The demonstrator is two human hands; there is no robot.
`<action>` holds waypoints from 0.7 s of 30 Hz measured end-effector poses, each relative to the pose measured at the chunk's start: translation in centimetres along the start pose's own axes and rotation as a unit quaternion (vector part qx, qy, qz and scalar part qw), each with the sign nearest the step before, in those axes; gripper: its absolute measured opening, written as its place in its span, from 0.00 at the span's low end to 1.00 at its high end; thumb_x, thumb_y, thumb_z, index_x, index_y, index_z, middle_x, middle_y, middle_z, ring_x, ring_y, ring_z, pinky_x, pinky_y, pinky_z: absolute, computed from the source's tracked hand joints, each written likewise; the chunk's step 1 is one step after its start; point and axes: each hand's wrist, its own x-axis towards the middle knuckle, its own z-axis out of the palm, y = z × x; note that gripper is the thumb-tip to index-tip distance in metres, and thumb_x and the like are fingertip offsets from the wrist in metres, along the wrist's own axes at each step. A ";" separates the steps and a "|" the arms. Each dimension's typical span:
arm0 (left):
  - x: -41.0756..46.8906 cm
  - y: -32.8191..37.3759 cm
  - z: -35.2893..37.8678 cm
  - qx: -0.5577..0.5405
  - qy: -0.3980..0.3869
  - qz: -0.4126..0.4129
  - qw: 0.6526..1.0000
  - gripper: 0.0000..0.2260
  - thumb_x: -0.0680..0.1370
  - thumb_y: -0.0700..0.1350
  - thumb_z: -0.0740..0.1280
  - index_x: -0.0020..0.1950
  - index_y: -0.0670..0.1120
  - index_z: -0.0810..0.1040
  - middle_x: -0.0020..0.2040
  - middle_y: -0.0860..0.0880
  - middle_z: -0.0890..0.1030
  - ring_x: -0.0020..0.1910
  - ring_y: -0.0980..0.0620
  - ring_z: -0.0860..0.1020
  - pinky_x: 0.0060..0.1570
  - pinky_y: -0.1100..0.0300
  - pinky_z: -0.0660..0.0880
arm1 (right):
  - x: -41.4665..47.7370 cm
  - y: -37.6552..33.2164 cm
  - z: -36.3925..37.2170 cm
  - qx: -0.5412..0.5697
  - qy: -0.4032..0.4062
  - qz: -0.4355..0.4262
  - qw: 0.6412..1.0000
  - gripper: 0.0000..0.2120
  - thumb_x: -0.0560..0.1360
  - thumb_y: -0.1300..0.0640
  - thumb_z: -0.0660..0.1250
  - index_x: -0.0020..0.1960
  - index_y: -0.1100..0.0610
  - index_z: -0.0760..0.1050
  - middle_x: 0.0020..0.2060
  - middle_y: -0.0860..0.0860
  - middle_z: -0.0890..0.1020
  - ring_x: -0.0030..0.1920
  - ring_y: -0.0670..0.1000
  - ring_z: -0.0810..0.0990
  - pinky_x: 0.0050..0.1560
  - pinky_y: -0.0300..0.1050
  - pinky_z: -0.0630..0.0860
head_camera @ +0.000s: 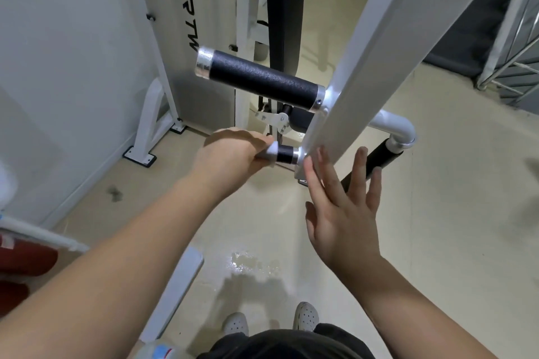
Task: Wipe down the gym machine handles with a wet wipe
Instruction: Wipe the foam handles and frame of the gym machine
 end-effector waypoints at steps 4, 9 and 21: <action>-0.6 -0.2 0.0 0.000 0.015 0.004 1.000 0.15 0.76 0.55 0.58 0.52 0.50 0.80 0.44 0.50 0.83 0.42 0.43 0.79 0.41 0.53 0.76 | 1.0 -0.5 0.3 -0.001 -0.021 -0.019 1.000 0.39 0.71 0.60 0.70 0.80 0.51 0.61 0.82 0.46 0.49 0.77 0.77 0.44 0.70 0.80 0.54; -0.3 0.8 -0.1 -0.013 0.002 0.014 1.000 0.13 0.76 0.54 0.60 0.51 0.50 0.81 0.42 0.49 0.83 0.41 0.43 0.79 0.40 0.52 0.77 | 2.2 -0.7 0.2 0.015 -0.056 -0.019 0.998 0.33 0.72 0.61 0.67 0.76 0.62 0.65 0.81 0.53 0.57 0.71 0.76 0.60 0.67 0.73 0.66; 1.5 -0.1 -0.5 -0.022 -0.095 0.004 0.995 0.14 0.81 0.55 0.59 0.60 0.50 0.77 0.52 0.46 0.82 0.52 0.42 0.80 0.51 0.52 0.77 | 3.6 0.0 0.4 0.076 -0.034 -0.017 0.996 0.30 0.71 0.71 0.59 0.73 0.61 0.70 0.72 0.47 0.67 0.54 0.66 0.70 0.52 0.58 0.78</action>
